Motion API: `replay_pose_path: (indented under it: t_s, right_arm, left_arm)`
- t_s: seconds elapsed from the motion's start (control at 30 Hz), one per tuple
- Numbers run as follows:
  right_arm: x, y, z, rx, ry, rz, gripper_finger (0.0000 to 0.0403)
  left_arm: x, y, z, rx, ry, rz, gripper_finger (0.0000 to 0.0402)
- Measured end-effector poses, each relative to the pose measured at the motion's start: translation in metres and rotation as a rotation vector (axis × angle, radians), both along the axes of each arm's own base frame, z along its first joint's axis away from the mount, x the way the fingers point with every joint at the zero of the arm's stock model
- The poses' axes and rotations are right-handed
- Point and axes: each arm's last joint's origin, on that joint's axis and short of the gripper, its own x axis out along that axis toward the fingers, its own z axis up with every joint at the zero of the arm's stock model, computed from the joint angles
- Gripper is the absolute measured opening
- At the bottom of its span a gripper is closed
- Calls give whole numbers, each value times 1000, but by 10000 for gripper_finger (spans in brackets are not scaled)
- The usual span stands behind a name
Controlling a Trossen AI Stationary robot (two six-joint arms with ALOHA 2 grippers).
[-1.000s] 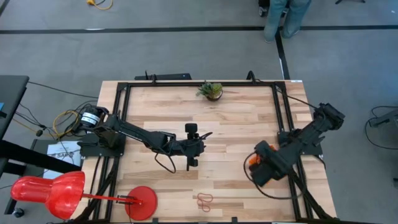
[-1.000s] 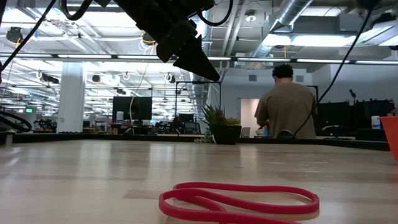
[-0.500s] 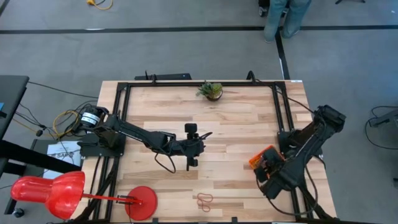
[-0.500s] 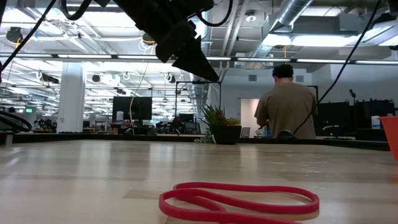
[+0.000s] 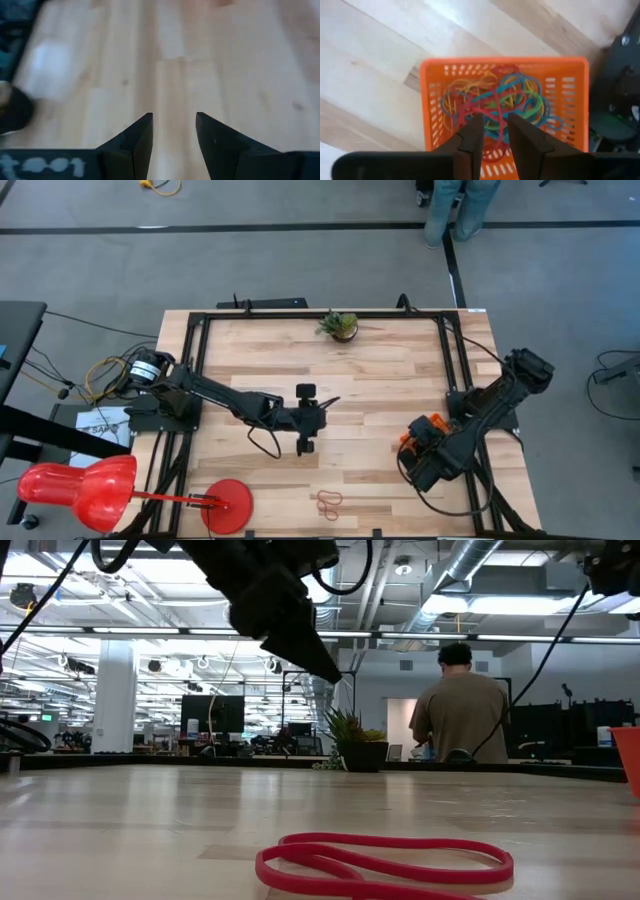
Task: Pick and place rubber bands into bin
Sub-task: Put the red rubber band into the orange basket
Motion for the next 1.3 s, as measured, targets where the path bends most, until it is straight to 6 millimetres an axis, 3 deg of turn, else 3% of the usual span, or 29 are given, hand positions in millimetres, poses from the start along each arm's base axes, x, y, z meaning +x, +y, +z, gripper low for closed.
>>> replay_pose_path:
  t_s: [0.27,0.43,0.53,0.7,0.87,1.1,1.3]
  right_arm:
    - [7,0,-1,28,-21,78,81]
    - [19,2,-1,-13,-186,104,81]
    - [28,-1,1,-132,-293,215,81]
    - [42,-9,2,-195,-270,410,81]
    - [58,-19,2,-175,-300,418,81]
    - [72,-29,3,-121,-354,344,81]
    - [79,-31,3,-86,-394,320,81]
  left_arm:
    - [-8,-24,-5,-223,106,-271,141]
    - [-12,-47,-2,-374,98,-412,141]
    - [-16,-62,-2,-398,90,-446,141]
    - [-17,-85,-3,-397,8,-423,141]
    - [-9,-104,-23,-356,-75,-352,141]
    - [2,-115,-69,-422,-22,-290,141]
    - [2,-120,-83,-460,-7,-253,142]
